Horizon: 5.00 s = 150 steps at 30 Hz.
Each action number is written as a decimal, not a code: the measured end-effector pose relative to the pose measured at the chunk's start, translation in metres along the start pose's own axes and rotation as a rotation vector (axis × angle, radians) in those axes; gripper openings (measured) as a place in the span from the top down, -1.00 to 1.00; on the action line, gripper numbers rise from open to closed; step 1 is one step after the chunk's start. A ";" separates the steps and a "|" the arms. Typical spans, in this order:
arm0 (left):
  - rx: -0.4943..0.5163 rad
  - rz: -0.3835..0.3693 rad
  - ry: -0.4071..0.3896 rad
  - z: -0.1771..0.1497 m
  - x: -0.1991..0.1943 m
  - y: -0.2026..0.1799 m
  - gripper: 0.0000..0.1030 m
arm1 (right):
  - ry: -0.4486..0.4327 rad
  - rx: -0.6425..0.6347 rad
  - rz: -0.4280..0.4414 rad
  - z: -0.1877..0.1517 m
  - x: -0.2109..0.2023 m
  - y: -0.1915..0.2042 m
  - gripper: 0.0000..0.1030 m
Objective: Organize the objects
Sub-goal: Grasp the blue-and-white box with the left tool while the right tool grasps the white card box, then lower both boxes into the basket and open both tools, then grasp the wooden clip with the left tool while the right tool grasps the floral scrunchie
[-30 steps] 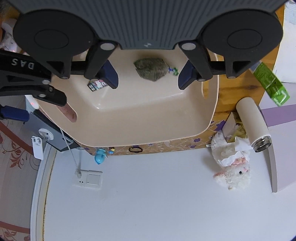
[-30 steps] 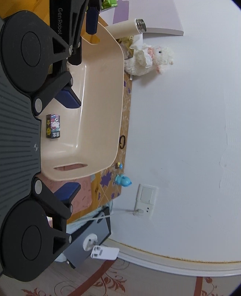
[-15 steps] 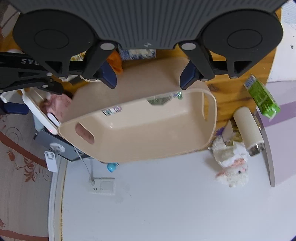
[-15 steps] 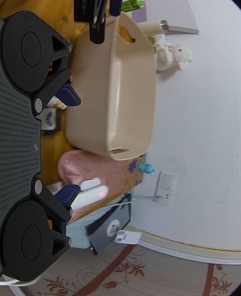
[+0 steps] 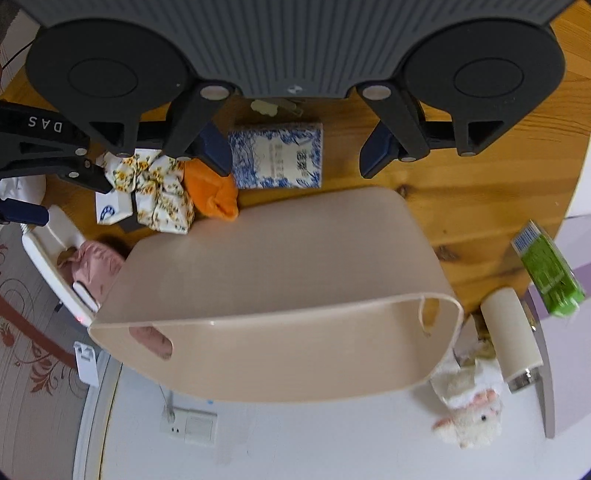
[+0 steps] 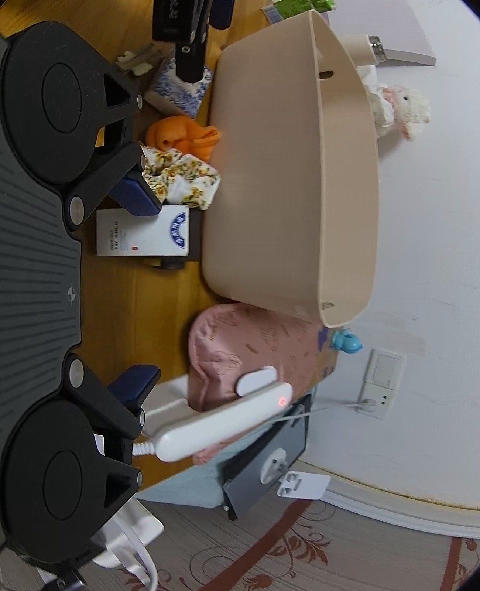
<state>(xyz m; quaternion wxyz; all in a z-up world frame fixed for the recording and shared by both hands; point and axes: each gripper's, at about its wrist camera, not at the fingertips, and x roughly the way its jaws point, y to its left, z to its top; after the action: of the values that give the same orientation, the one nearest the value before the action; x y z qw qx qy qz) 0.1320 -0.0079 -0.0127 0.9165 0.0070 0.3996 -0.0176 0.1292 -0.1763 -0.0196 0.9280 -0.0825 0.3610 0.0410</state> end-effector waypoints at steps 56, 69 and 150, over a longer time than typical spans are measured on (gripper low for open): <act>-0.018 -0.048 -0.167 0.012 -0.075 0.029 -0.27 | -0.199 0.028 0.111 0.039 -0.058 0.006 0.44; -0.029 -0.008 -0.258 0.064 -0.075 0.040 -0.27 | -0.285 0.010 0.112 0.089 -0.053 0.018 0.44; 0.044 -0.151 0.061 -0.048 -0.005 0.009 -0.72 | 0.023 -0.054 0.140 -0.022 -0.016 0.024 -0.52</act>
<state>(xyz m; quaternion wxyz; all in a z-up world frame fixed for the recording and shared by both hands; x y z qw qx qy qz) 0.0933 0.0027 -0.0416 0.8995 -0.0024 0.4264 -0.0952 0.0996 -0.1570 -0.0278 0.9161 -0.0825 0.3752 0.1148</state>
